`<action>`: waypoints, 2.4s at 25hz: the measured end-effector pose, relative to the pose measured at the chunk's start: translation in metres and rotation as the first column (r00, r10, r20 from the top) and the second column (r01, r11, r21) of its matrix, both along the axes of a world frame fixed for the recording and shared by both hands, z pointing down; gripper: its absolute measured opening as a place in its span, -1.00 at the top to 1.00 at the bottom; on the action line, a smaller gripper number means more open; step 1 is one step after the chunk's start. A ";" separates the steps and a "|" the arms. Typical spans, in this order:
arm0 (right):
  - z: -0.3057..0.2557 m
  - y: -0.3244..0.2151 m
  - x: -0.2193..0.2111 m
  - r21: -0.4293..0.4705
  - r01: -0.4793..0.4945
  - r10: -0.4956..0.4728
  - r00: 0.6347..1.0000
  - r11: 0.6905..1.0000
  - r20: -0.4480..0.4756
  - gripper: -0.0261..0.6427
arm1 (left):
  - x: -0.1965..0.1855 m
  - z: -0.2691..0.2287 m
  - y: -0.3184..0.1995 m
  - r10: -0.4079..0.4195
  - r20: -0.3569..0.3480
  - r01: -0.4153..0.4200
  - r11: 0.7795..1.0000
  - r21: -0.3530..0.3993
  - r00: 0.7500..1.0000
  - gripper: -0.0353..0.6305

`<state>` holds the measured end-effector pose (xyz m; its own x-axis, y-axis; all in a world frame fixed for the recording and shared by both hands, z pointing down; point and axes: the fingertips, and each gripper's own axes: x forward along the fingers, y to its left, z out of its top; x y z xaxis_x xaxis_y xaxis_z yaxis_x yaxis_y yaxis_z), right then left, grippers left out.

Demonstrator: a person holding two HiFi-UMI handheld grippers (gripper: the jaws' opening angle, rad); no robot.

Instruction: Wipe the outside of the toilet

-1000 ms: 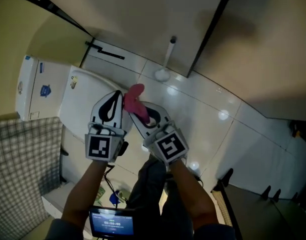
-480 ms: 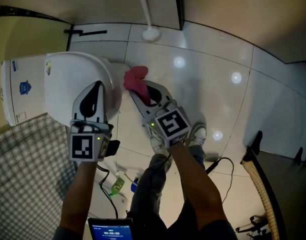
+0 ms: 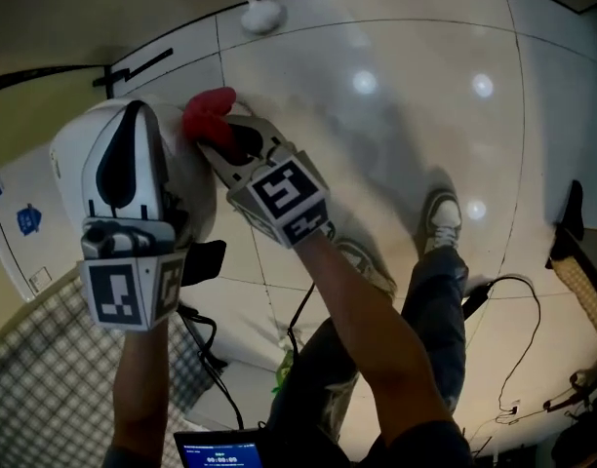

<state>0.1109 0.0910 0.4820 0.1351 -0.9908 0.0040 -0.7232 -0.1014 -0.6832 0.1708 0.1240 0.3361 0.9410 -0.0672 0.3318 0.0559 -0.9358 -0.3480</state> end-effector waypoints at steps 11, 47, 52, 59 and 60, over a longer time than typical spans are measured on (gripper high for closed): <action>0.030 0.068 -0.114 -0.054 0.108 -0.102 0.989 0.993 0.110 0.67 | -0.039 0.031 0.066 0.045 0.058 -0.044 0.999 -0.011 0.997 0.85; 0.228 0.009 -0.113 -0.136 0.177 -0.156 0.976 0.975 0.155 0.67 | -0.101 0.274 0.034 -0.055 0.264 0.088 0.989 -0.117 0.963 0.85; 0.225 0.030 -0.161 -0.166 0.248 -0.227 0.964 0.954 0.137 0.67 | -0.145 0.273 0.052 -0.062 0.293 0.105 0.985 -0.135 0.954 0.85; 0.164 0.061 -0.169 -0.198 0.242 -0.232 0.970 0.950 0.074 0.67 | -0.203 0.226 0.056 -0.213 0.289 0.271 0.946 -0.178 0.933 0.85; 0.141 0.062 -0.175 -0.200 0.252 -0.245 0.968 0.947 0.056 0.67 | -0.213 0.211 0.053 -0.230 0.289 0.290 0.939 -0.185 0.929 0.85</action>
<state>-0.0636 0.1534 0.6231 -0.1187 -0.9705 0.2099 -0.7225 -0.0605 -0.6887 -0.0421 0.1765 0.5475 0.7787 -0.1948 0.5964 -0.1400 -0.9806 -0.1375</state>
